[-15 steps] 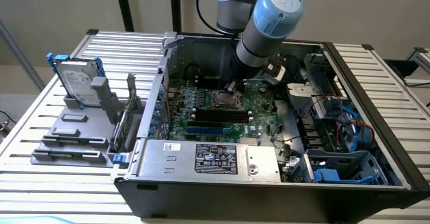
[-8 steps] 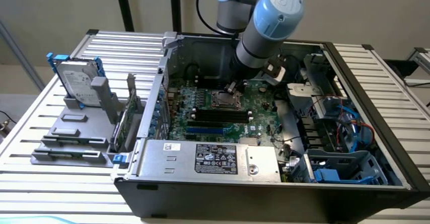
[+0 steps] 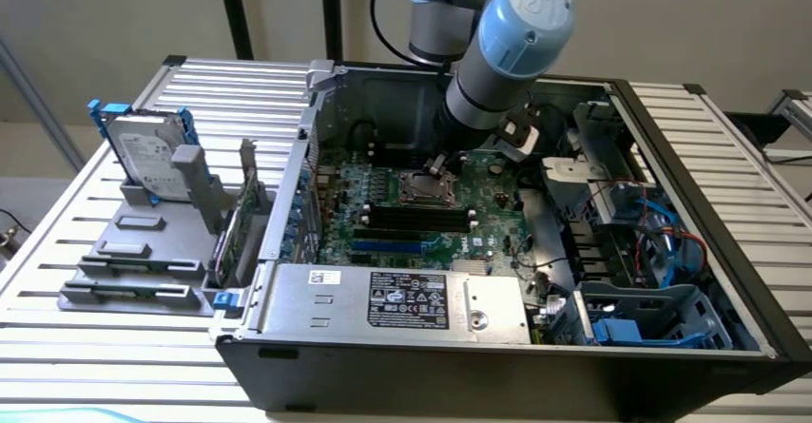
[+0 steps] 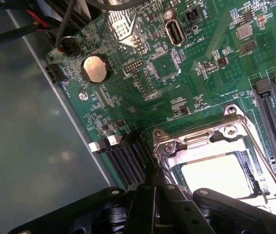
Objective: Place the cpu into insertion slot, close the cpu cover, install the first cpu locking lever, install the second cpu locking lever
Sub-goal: 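Install the first cpu locking lever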
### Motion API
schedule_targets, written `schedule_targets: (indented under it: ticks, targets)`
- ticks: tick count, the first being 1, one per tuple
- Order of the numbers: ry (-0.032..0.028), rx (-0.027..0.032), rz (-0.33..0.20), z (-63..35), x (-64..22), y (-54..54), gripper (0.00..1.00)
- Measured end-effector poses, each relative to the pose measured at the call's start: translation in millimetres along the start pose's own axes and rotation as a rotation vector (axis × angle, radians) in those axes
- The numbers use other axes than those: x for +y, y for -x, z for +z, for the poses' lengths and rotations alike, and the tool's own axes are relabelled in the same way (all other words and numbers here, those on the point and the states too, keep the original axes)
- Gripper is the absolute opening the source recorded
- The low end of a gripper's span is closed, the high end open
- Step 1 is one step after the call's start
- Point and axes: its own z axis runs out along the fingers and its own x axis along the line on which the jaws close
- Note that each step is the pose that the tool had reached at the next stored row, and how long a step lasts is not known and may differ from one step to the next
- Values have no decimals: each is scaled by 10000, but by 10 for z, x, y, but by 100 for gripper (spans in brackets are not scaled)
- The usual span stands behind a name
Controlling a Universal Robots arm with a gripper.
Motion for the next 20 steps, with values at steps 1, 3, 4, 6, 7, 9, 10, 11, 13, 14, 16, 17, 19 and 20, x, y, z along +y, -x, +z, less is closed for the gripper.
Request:
schedule_targets:
  ticks: [1, 3, 4, 6, 7, 9, 10, 11, 13, 14, 16, 17, 19, 20]
  targets:
    - [0, 1, -1, -2, 0, 0, 11]
    - [0, -1, 0, -18, -3, 0, 11]
    - [-3, -2, 0, -31, -4, 0, 11]
    - [-7, -3, 2, -62, -7, 4, 11]
    - [-8, -4, 3, -78, -8, 8, 11]
    - [-9, -2, 4, -104, -11, 18, 11]
    - [-9, -3, 5, -117, -17, 27, 11]
    - [-10, -4, 5, -129, -25, 38, 11]
    - [-10, -4, 4, -148, -56, 71, 11]
    - [-10, -4, 4, -156, -76, 93, 11]
    - [-17, 11, 3, -174, -98, 124, 11]
    - [-33, 37, -4, -185, -98, 126, 11]
    - [-60, 92, -10, -190, -100, 127, 11]
    - [-60, 93, -10, -190, -100, 126, 11]
